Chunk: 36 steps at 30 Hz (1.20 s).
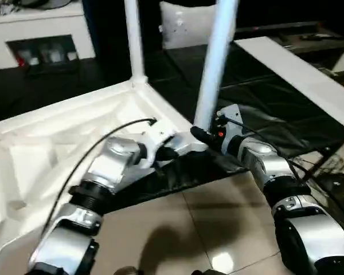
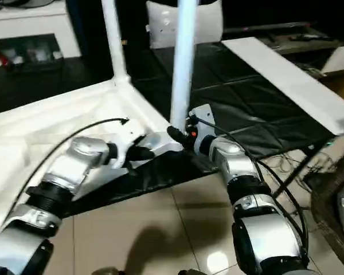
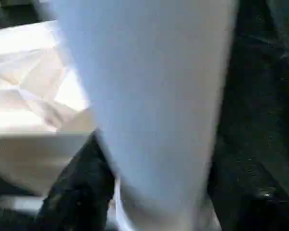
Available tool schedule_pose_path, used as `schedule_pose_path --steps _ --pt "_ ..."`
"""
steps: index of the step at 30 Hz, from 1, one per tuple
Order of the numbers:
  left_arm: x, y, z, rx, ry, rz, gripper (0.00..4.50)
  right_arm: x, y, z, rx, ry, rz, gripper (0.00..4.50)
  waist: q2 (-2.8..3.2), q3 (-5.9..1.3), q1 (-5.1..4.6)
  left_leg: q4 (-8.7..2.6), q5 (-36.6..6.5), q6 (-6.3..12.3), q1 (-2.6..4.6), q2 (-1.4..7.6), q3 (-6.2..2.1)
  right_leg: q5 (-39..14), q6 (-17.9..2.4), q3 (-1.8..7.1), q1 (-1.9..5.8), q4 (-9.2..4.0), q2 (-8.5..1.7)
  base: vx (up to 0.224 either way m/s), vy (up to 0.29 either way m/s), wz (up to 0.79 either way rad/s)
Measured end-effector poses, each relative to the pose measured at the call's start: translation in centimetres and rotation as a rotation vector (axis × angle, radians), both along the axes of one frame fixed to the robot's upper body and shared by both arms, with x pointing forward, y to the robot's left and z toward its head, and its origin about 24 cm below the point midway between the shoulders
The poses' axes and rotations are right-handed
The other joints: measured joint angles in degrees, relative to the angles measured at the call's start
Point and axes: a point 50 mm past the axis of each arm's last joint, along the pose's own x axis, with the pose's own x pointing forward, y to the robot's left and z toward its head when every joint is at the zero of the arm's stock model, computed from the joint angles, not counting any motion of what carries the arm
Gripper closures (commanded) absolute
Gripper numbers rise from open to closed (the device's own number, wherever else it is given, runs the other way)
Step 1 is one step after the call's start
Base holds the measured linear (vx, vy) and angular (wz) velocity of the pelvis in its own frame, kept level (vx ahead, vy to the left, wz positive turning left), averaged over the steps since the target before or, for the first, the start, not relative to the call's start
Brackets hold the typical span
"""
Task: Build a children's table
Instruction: Rotate leg to tighten
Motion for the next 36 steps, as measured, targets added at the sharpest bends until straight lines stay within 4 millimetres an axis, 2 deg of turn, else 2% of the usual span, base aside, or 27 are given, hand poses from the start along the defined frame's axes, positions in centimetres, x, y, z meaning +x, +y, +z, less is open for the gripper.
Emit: schedule_pose_path --steps 2,6,7,9,13,19,22,23,26,29,30,34,36 --pt "0.0 0.0 0.1 0.0 -0.002 -0.01 4.5 -0.2 -0.5 0.3 -0.003 -0.018 0.023 1.34 0.01 0.0 0.67 0.01 -0.04 0.06 -0.06 0.0 0.01 -0.01 0.01 0.0 -0.07 0.0 0.0 0.0 0.0 0.0" --pt "0.0 0.3 0.1 0.013 -0.011 -0.029 4.5 -0.7 -1.4 0.3 -0.001 -0.028 0.073 1.11 0.02 0.01 1.1 0.06 -0.03 0.07 -0.13 0.0 0.02 0.0 0.0 0.01 -0.12 0.0 -0.01 0.0 0.0 0.0" --pt "0.0 0.3 0.1 0.014 -0.015 -0.039 4.5 -0.8 -1.6 0.3 0.0 -0.03 0.087 0.89 0.02 0.01 1.23 0.08 -0.03 0.06 -0.12 0.0 0.02 0.02 -0.01 0.01 -0.11 0.0 -0.01 0.0 0.0 0.0" --pt "-0.1 0.5 0.1 0.013 -0.019 -0.072 4.5 -1.2 -2.3 0.4 -0.005 -0.043 0.136 0.84 0.06 0.03 1.55 0.11 -0.02 0.05 -0.13 0.0 0.02 0.02 0.05 0.01 -0.1 -0.02 -0.01 0.0 0.0 0.0" --pt "-0.1 2.0 0.1 0.043 -0.035 -0.156 4.5 -2.3 -4.2 1.1 -0.021 -0.068 0.267 0.42 0.09 0.02 2.33 0.11 -0.01 0.05 -0.08 0.01 0.02 -0.11 0.31 0.01 -0.1 0.03 0.0 0.0 0.0 0.0" --pt "-0.8 3.9 0.3 0.092 -0.028 -0.345 4.5 -3.8 -5.3 2.1 -0.056 -0.072 0.509 0.32 0.1 0.02 3.3 0.17 -0.05 -0.01 0.01 0.02 0.01 -0.14 0.36 0.01 0.11 -0.04 0.0 0.0 0.0 0.0" --pt "-1.2 4.3 0.4 0.111 -0.022 -0.458 4.5 -4.7 -5.6 2.0 -0.067 -0.048 0.641 0.66 0.09 0.02 4.07 0.21 -0.08 0.01 0.03 0.0 0.01 -0.14 0.37 0.02 0.2 -0.11 -0.04 0.0 0.0 0.0" --pt "-1.3 4.5 0.4 0.114 -0.017 -0.48 4.5 -4.9 -5.6 1.9 -0.068 -0.044 0.667 0.66 0.09 0.02 4.13 0.21 -0.08 0.01 0.02 0.0 0.01 -0.14 0.36 0.02 0.2 -0.1 -0.04 0.0 0.0 0.0" --pt "-1.6 5.0 0.5 0.13 -0.001 -0.557 4.5 -5.5 -5.3 1.9 -0.077 -0.018 0.787 1.07 0.09 0.02 4.29 0.23 -0.08 0.0 0.04 0.0 0.0 -0.14 0.36 0.02 0.21 -0.05 -0.04 0.0 0.0 0.0" --pt "-1.8 4.9 0.6 0.134 0.007 -0.61 4.5 -5.9 -4.9 1.6 -0.08 0.016 0.87 1.12 0.08 0.01 4.4 0.25 -0.15 -0.12 0.04 0.0 0.0 -0.14 0.36 0.02 0.23 -0.05 -0.04 0.0 0.0 0.0" --pt "-1.9 4.8 0.6 0.132 0.011 -0.626 4.5 -6.1 -4.7 1.5 -0.084 0.029 0.896 1.31 0.08 0.01 4.44 0.27 -0.15 -0.13 0.03 0.0 0.0 -0.14 0.37 0.02 0.23 -0.05 -0.04 0.0 0.0 0.0" --pt "-2.1 4.5 0.6 0.126 0.018 -0.657 4.5 -6.2 -4.7 1.2 -0.083 0.039 0.923 1.63 0.08 0.01 4.69 0.31 -0.15 -0.13 0.03 0.0 0.0 -0.13 0.37 0.02 0.24 -0.03 -0.05 0.0 0.0 0.0" --pt "-2.0 4.3 0.6 0.124 0.016 -0.67 4.5 -6.2 -4.7 1.0 -0.076 0.043 0.924 1.63 0.08 0.01 4.82 0.32 -0.15 -0.14 0.03 0.01 0.0 -0.13 0.37 0.02 0.24 -0.02 -0.05 0.0 0.0 0.0"
